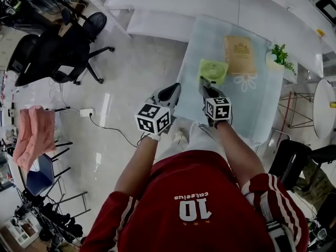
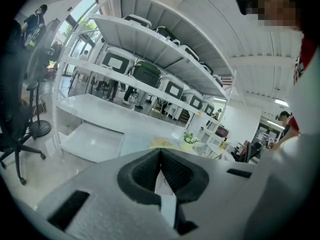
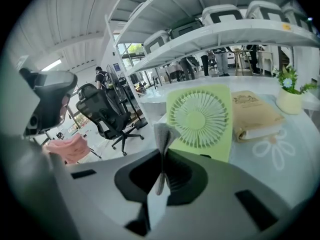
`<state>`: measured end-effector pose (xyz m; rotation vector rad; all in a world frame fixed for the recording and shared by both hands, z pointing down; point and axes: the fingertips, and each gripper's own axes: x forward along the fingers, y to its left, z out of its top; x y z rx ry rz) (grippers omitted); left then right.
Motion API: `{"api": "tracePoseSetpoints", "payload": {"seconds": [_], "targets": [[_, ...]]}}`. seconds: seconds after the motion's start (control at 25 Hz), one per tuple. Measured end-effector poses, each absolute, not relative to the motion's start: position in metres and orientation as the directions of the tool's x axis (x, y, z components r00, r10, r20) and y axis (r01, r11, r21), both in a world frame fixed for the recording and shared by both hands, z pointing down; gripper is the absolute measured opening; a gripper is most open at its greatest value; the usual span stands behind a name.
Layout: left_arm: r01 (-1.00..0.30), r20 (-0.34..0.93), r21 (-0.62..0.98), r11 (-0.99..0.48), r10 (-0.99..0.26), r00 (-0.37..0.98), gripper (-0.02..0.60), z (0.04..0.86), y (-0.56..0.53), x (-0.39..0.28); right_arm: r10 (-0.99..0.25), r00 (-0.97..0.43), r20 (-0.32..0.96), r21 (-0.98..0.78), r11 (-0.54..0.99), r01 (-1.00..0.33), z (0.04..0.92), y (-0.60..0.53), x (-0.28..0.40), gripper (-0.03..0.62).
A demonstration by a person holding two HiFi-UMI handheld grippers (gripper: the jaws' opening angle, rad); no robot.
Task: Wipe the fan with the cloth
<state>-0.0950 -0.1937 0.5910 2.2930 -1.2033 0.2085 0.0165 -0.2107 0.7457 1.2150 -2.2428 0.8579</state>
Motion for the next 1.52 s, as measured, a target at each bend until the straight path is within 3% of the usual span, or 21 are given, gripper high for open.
{"api": "tracePoseSetpoints", "payload": {"seconds": [1.52], "targets": [[-0.826, 0.430, 0.382, -0.414, -0.712, 0.556, 0.000, 0.611, -0.211, -0.097, -0.552, -0.529, 0.644, -0.331, 0.423, -0.844, 0.773, -0.243, 0.010, 0.014]]}}
